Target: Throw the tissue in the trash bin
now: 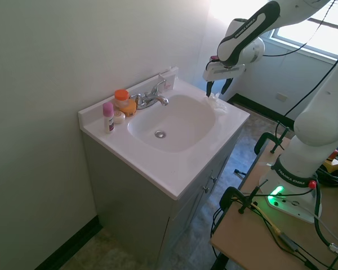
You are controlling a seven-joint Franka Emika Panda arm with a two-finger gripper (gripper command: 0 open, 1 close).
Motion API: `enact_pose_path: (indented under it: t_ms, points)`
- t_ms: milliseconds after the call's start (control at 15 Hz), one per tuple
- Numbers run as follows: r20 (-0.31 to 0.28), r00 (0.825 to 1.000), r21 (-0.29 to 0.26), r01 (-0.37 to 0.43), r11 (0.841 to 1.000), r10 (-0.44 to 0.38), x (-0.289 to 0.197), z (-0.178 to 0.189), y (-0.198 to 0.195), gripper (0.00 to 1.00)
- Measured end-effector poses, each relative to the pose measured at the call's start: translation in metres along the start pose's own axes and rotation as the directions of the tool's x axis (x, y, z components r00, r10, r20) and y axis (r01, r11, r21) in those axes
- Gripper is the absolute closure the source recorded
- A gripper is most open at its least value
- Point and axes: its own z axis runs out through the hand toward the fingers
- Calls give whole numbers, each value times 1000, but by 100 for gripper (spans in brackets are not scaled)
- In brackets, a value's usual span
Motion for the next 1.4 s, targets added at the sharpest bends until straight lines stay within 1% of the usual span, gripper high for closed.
enact_pose_path:
  t_ms: [67, 133, 267, 533, 667, 867, 1400]
  points:
    - [5, 1000, -7, 9, 1000, -9, -1, 6, -5, 0]
    - [12, 1000, -13, 16, 1000, -16, -1, 11, -9, 100]
    - [27, 1000, -21, 18, 1000, -17, -1, 18, -10, 100]
    - [30, 999, -28, 17, 999, -16, 4, 19, -7, 100]
    - [30, 999, -27, 17, 999, -16, 5, 19, -6, 100]
    - [46, 999, -20, 23, 1000, -22, 1, 20, -9, 100]
    - [68, 997, -26, 42, 999, -40, -4, 22, -11, 100]
